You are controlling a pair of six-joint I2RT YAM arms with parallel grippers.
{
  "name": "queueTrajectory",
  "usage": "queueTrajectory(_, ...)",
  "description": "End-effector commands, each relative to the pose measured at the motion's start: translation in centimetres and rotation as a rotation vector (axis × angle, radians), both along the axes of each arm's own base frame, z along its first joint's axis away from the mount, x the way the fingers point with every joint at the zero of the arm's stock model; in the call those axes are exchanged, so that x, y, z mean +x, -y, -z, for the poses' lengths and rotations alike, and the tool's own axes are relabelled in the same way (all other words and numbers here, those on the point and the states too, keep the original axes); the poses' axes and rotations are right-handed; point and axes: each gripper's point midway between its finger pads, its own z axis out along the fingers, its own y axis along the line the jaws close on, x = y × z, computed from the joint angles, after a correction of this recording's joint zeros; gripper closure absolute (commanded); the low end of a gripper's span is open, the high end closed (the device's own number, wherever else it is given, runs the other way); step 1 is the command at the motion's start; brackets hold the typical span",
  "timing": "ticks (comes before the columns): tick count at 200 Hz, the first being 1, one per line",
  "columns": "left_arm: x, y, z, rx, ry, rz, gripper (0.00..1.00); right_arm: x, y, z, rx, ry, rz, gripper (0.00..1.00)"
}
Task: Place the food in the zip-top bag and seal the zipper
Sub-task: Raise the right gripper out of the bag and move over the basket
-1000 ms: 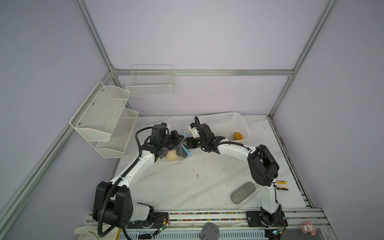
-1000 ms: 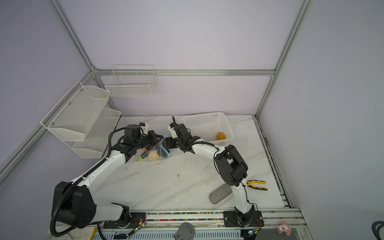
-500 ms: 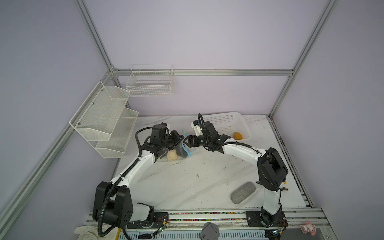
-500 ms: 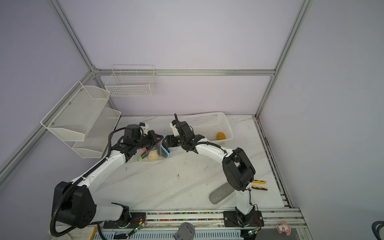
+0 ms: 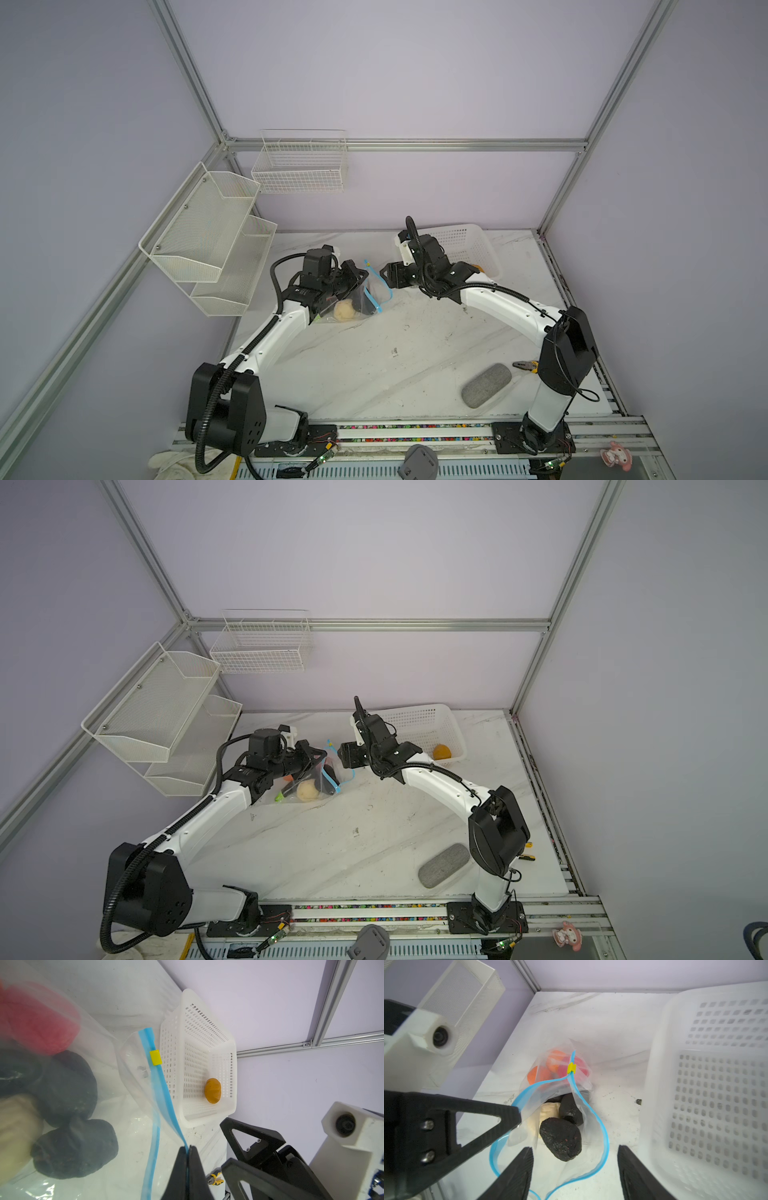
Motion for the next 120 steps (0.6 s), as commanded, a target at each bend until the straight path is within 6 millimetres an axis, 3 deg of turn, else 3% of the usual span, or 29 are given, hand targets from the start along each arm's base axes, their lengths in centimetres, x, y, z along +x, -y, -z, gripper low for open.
queueTrajectory(1,0.9,0.2,-2.5,-0.020,0.070,0.007,1.00,1.1,2.9,0.1,-0.111,0.016,0.068,0.33)
queueTrajectory(80,1.0,0.2,-2.7,-0.013,0.071,0.005,1.00,4.7,10.6,-1.0,-0.254,0.020,0.220,0.33)
queueTrajectory(120,0.8,0.0,-2.7,-0.005,0.072,0.000,1.00,6.5,13.9,0.4,-0.338,-0.008,0.279,0.32)
